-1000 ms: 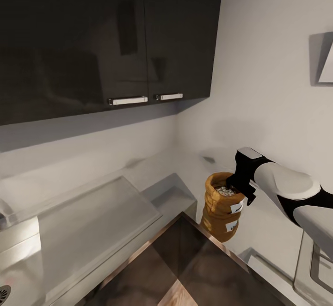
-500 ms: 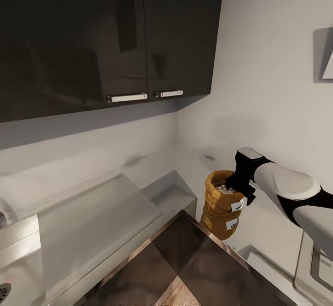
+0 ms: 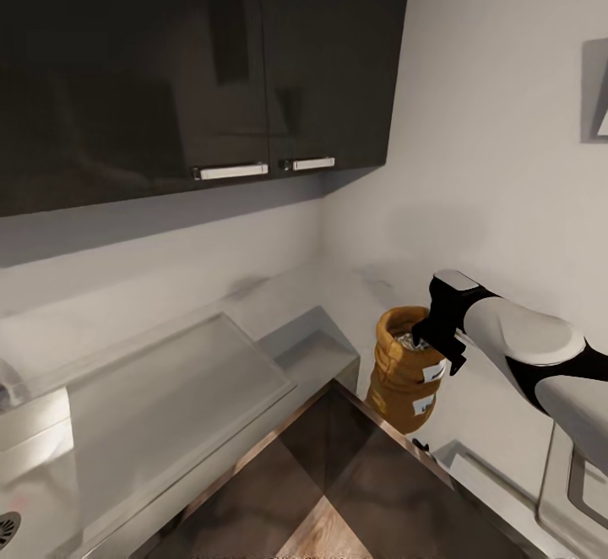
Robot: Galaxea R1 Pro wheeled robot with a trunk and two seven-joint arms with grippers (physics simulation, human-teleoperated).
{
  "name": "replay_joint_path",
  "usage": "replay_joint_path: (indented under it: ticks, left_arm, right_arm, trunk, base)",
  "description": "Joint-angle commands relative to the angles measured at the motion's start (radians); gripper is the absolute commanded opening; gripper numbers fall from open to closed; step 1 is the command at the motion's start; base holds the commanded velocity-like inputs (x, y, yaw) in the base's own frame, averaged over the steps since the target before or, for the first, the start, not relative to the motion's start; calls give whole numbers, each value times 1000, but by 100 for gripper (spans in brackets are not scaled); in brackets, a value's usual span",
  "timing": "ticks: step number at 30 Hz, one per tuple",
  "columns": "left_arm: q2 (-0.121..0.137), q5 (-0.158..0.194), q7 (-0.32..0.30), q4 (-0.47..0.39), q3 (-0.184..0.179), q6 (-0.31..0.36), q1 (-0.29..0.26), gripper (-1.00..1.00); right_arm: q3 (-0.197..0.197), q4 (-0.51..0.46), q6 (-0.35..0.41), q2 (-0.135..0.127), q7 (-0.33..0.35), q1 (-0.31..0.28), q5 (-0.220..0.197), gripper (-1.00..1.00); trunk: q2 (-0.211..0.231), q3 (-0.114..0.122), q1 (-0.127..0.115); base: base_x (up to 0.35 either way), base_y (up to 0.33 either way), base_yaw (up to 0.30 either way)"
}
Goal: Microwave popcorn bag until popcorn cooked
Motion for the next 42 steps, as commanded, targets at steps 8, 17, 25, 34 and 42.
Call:
replay_joint_path:
  ticks: [8,17,25,34,42]
  left_arm:
    - [-2,1,0,-4,6,8,1,100]
    - [-2,1,0,-4,6,8,1,100]
    - [-1,1,0,-4,6,8,1,100]
    - [-2,1,0,-4,6,8,1,100]
    - [-2,1,0,-4,6,8,1,100]
  right_arm:
    - [8,-1,6,0,-1,-1,-55,100]
    - [8,-1,5,0,-1,-1,-67,100]
    - [8,-1,5,0,-1,0,-67,100]
    - [8,-1,5,0,-2,1,-67,-100]
    - [8,-1,6,0,-3,1,-67,-100]
  trunk:
    - [-2,-15,1]
    - [-2,-29,1]
    - [-2,-35,1]
    - [-2,-36,1]
    - [-2,-35,1]
  base:
    - [0,0,0]
    - [0,0,-7]
    - [0,0,-5]
    - [0,0,0]
    - [0,0,0]
